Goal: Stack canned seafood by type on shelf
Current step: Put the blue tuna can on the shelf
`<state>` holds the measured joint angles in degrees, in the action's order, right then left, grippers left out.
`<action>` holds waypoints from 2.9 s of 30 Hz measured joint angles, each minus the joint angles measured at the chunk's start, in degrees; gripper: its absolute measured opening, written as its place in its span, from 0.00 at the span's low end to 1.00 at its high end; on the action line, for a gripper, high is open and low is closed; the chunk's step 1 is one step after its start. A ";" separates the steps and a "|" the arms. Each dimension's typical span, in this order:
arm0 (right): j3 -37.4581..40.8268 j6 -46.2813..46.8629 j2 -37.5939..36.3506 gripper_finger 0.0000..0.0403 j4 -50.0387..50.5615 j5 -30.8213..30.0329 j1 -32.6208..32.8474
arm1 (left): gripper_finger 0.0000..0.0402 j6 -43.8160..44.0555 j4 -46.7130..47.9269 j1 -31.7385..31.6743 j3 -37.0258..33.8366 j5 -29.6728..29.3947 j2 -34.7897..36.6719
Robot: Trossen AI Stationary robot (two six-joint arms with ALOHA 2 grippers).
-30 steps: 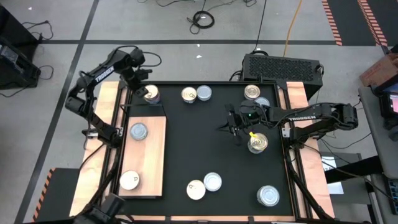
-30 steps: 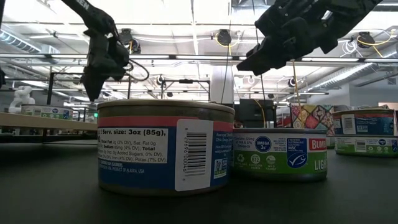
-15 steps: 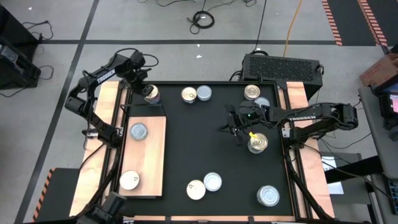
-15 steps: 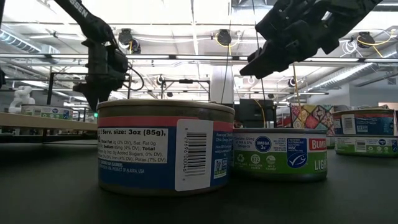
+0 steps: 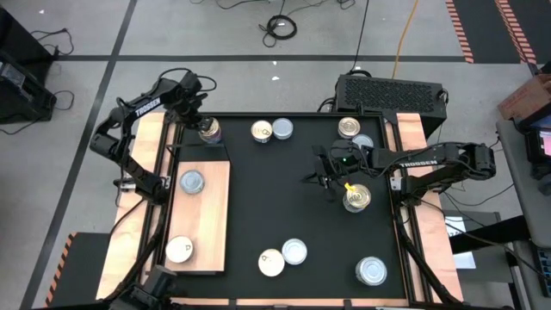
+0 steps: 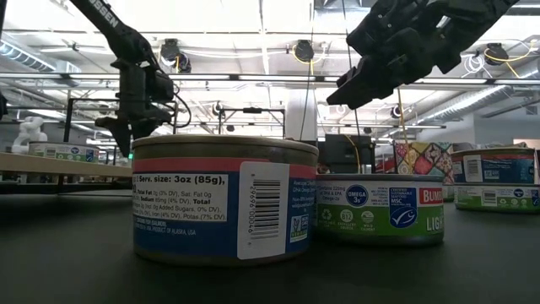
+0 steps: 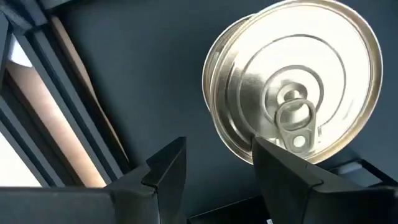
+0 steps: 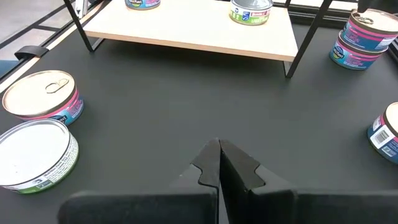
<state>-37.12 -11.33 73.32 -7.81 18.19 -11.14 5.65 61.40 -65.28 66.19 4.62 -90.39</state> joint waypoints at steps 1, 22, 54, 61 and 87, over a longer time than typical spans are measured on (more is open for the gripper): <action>0.00 0.00 0.01 0.00 0.00 0.00 0.00 | 0.45 0.00 -0.02 0.00 0.00 0.01 0.01; 0.00 0.22 0.02 0.00 -0.02 0.16 0.42 | 0.37 2.99 -4.02 0.00 0.00 0.29 -0.28; 0.00 0.20 0.02 0.00 -0.15 0.16 2.62 | 0.00 -0.08 -9.04 -0.11 -3.15 1.33 0.68; 0.00 0.20 0.02 0.00 -0.11 0.13 2.62 | 0.00 -0.17 -9.15 0.08 -0.79 10.28 3.28; 0.00 3.23 0.02 0.00 -0.55 0.13 2.63 | 0.00 1.53 -14.86 1.22 -6.60 13.35 4.00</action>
<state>-37.12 -8.10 73.34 -8.36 18.33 -8.51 7.18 46.54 -64.05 59.59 17.98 -86.39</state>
